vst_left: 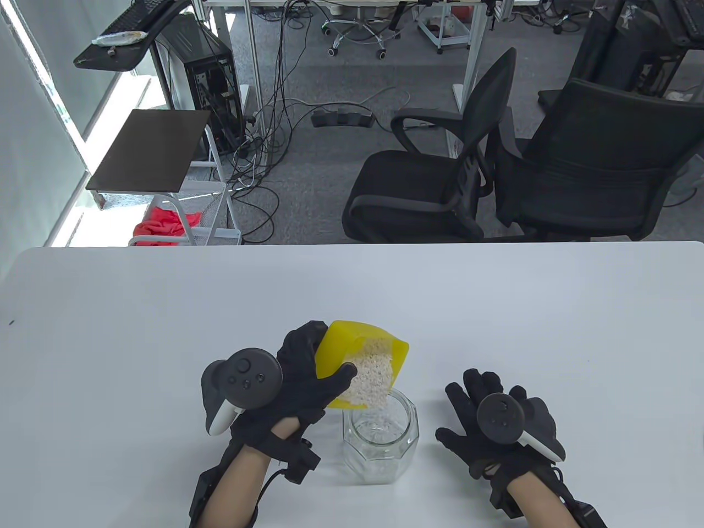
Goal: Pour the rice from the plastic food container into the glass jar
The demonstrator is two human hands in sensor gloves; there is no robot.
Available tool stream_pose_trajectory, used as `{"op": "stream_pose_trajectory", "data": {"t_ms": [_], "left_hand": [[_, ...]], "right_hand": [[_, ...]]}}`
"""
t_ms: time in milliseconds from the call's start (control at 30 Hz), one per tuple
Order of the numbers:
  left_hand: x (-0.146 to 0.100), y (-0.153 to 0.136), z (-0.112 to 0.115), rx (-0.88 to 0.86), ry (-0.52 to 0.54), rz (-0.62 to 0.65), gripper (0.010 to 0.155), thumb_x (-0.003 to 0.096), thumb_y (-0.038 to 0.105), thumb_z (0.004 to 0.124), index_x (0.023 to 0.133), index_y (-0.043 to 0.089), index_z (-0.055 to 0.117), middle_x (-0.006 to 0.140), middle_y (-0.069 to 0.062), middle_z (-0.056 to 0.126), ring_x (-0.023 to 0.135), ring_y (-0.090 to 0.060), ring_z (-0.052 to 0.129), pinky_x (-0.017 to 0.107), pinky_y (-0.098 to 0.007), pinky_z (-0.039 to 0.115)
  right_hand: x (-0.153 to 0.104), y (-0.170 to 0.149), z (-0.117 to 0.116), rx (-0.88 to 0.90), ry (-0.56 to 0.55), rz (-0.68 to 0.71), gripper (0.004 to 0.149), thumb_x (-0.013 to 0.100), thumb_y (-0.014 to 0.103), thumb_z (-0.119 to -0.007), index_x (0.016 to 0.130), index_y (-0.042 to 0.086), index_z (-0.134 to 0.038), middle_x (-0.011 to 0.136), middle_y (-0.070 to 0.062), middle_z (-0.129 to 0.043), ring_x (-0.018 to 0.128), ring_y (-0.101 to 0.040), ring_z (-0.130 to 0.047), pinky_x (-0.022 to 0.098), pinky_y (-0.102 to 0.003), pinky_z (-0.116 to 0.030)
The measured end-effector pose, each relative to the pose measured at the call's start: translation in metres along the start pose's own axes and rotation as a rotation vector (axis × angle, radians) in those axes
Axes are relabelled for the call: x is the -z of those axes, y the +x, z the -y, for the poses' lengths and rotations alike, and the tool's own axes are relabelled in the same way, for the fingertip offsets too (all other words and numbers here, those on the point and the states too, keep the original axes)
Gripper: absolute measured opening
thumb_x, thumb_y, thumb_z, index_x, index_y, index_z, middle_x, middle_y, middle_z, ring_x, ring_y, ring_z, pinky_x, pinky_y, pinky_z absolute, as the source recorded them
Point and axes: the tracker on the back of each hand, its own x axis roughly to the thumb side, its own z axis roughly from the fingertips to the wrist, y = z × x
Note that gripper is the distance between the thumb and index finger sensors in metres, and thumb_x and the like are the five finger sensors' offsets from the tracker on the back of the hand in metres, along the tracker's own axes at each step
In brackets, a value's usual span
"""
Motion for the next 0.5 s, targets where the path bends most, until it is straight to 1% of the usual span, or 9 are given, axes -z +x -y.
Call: {"op": "stream_pose_trajectory", "data": {"t_ms": [133,500], "left_hand": [[-0.0008,0.0013,-0.0006,0.012,0.007,0.004,0.091,0.0559,0.074,0.071,0.113,0.013,0.036,0.101,-0.009,0.051,0.079,-0.025,0.081,0.058,-0.035,0.082],[-0.0015,0.0029,-0.0003,0.032,0.018,0.012,0.091,0.0556,0.075,0.071,0.113,0.013,0.036,0.101,-0.008,0.051,0.080,-0.025,0.081,0.059,-0.036,0.082]], "right_hand": [[0.0001,0.0002,0.0005,0.004,-0.014,0.006,0.082,0.044,0.064,-0.072,0.110,0.023,-0.044,0.116,-0.010,-0.023,0.107,-0.043,-0.014,0.061,-0.074,-0.008],[-0.0004,0.0001,0.0005,0.006,-0.010,0.003,0.083,0.044,0.064,-0.072,0.110,0.023,-0.044,0.116,-0.011,-0.022,0.107,-0.043,-0.014,0.061,-0.074,-0.008]]}}
